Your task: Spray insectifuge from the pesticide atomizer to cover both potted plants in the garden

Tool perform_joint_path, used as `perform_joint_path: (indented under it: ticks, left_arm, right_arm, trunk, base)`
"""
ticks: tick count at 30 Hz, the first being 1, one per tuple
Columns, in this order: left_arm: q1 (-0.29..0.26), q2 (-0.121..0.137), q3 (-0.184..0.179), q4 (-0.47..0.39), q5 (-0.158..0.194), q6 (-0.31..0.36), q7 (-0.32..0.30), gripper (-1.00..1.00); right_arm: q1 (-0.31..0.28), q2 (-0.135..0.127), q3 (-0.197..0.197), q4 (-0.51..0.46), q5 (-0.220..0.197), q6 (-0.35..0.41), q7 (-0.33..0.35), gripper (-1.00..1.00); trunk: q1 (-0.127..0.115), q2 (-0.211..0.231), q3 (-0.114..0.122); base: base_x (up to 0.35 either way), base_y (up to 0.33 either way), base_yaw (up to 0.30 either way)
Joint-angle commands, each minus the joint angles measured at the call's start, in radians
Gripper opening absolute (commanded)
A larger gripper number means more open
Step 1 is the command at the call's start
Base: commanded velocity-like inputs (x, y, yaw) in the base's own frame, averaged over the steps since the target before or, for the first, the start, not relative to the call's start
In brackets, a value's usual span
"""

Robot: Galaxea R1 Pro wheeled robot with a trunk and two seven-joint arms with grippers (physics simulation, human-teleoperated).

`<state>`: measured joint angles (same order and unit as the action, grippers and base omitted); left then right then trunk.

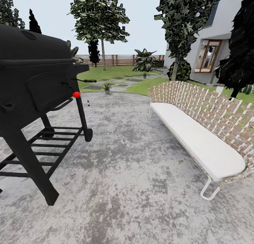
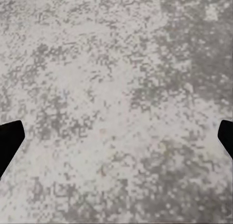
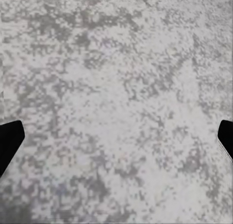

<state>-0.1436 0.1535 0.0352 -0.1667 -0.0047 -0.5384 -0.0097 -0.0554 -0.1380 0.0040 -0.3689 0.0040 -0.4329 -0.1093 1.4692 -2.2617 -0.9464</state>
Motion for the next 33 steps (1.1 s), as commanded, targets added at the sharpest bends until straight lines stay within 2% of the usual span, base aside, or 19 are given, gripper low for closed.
perform_joint_path:
  ticks: [1,33]
  left_arm:
    - [-0.001,0.000,0.003,0.003,0.000,-0.003,-0.001,1.00]
    - [-0.002,-0.002,-0.002,0.008,-0.003,0.000,-0.001,1.00]
  right_arm:
    - [-0.001,0.000,0.001,0.001,0.001,-0.003,-0.003,1.00]
    - [-0.001,0.002,0.001,0.002,0.002,-0.001,-0.001,1.00]
  trunk:
    - [0.000,0.000,-0.001]
    - [0.000,0.000,-0.001]
  base:
    - [0.341,0.000,0.000]
    - [0.341,0.000,0.000]
